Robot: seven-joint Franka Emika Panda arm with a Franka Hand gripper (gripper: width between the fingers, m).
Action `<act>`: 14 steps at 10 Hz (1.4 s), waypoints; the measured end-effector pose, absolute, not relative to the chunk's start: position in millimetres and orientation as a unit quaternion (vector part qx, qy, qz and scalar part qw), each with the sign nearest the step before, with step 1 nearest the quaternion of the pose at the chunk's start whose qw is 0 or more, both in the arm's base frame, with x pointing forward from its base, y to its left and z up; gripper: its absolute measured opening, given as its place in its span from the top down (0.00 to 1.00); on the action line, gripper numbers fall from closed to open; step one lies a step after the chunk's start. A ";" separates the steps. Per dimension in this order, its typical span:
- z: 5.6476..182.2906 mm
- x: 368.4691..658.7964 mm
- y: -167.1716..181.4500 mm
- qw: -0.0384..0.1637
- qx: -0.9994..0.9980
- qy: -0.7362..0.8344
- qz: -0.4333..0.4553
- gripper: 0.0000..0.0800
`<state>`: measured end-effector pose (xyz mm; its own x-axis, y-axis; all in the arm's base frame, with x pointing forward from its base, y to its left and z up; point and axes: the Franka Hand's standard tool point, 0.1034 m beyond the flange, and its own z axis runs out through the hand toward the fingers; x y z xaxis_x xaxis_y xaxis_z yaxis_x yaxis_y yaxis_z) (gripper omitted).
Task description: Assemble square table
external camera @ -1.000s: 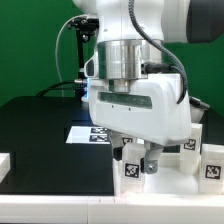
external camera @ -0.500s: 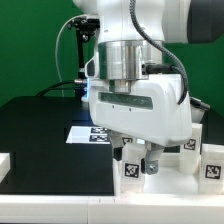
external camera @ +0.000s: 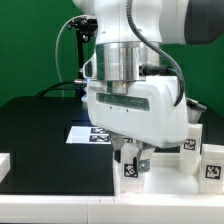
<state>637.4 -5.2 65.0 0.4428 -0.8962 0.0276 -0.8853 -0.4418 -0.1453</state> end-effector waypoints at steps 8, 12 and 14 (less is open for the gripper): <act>62.7 635.5 -2.1 0.058 -0.543 0.838 -0.001 0.49; 61.1 632.6 0.6 0.050 -0.590 0.806 -0.009 0.25; 63.3 635.8 0.5 0.051 -0.738 0.672 -0.024 0.20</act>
Offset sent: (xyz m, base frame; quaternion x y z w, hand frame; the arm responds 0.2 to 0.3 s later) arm 0.0033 -0.0120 -0.0007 -0.0480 0.0187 0.1236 0.9910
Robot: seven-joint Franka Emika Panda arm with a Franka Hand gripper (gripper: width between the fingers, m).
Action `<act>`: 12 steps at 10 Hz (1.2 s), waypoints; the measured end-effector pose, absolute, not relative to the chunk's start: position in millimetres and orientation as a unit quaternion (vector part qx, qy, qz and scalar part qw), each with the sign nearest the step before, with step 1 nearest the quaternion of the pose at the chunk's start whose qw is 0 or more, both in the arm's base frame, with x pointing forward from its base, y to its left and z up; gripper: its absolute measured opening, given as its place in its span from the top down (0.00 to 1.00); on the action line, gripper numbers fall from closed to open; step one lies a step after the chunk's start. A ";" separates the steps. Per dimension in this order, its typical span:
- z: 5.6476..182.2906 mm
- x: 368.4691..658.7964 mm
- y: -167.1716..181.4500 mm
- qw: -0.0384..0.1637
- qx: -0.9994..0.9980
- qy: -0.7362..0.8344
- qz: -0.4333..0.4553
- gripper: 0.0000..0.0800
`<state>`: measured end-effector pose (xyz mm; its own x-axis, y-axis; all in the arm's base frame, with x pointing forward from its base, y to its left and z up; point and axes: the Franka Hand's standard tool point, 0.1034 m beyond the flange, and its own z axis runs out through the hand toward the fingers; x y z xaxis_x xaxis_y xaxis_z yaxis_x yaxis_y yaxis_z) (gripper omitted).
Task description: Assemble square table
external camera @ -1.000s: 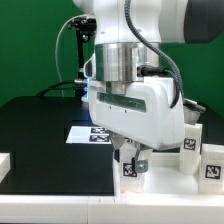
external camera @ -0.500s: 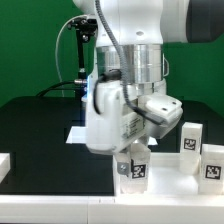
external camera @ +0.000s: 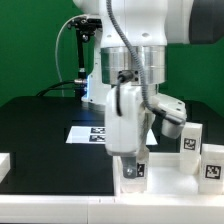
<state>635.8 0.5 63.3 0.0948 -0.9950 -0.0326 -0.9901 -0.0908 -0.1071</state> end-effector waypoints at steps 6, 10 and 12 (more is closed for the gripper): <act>67.7 639.2 -1.5 0.043 -0.885 0.462 -0.044 0.19; 68.9 640.1 -1.4 0.029 -0.960 0.269 -0.069 0.19; 68.9 640.0 -3.3 0.018 -0.977 0.201 -0.071 0.19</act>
Offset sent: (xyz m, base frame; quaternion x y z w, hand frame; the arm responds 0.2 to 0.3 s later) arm 0.0000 0.0000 0.0000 0.0000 0.0000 -0.1938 0.9810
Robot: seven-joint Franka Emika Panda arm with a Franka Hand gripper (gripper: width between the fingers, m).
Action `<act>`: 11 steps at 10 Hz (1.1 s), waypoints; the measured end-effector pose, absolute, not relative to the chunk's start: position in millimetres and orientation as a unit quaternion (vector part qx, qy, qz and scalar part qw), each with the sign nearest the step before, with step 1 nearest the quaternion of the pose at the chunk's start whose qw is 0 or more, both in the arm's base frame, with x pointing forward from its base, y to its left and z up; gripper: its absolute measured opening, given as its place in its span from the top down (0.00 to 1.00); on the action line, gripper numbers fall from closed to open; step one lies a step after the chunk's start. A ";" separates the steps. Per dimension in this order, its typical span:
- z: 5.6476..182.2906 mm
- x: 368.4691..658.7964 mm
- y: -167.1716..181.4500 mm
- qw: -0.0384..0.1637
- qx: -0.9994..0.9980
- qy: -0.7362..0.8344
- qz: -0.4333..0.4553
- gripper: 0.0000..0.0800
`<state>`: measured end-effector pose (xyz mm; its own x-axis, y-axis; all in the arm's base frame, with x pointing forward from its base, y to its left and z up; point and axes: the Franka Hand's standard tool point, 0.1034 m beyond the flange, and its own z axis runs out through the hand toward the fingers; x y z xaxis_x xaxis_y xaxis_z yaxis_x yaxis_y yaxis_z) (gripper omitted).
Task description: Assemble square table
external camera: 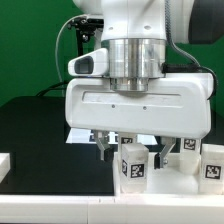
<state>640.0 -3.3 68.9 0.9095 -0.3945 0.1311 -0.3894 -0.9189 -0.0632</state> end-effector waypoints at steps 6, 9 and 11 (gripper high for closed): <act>66.4 638.8 -7.2 -0.002 -0.996 0.048 -0.078 0.38; 65.8 638.6 -7.6 0.005 -0.985 0.153 -0.078 0.64; 65.2 639.4 -9.1 0.008 -0.968 0.239 -0.078 0.64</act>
Offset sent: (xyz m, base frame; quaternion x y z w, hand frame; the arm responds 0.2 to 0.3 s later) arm 0.0000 0.0000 0.0000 0.0000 0.0000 -0.0650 0.9979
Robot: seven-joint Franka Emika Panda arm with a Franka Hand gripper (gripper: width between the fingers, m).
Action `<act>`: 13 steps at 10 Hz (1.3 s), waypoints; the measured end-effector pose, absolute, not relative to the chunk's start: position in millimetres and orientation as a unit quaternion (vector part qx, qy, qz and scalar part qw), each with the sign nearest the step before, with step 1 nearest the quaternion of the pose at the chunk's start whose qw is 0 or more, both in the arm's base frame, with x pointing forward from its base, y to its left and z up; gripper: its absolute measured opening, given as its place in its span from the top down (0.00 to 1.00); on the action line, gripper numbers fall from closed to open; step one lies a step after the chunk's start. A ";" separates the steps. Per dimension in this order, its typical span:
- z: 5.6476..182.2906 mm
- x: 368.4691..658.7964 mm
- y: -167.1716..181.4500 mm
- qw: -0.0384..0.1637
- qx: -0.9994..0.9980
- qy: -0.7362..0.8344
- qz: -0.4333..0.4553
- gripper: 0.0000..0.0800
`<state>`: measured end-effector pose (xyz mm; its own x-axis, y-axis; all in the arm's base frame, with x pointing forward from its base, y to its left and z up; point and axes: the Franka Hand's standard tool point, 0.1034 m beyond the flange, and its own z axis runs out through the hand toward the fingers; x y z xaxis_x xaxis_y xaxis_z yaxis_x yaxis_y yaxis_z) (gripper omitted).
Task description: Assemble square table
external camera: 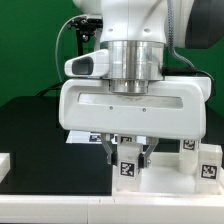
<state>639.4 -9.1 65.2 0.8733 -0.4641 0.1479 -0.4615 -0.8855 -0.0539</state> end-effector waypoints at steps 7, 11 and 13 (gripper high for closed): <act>64.0 625.8 -24.6 -0.005 -0.870 0.490 -0.053 0.61; 70.0 629.0 -17.8 0.001 -0.870 0.489 -0.056 0.21; 96.2 636.3 -11.2 0.014 -0.871 0.489 -0.047 0.19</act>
Offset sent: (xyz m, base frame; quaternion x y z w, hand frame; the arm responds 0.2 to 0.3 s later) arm 0.0007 0.0045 -0.0052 -0.0147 -0.0483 0.3582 0.9323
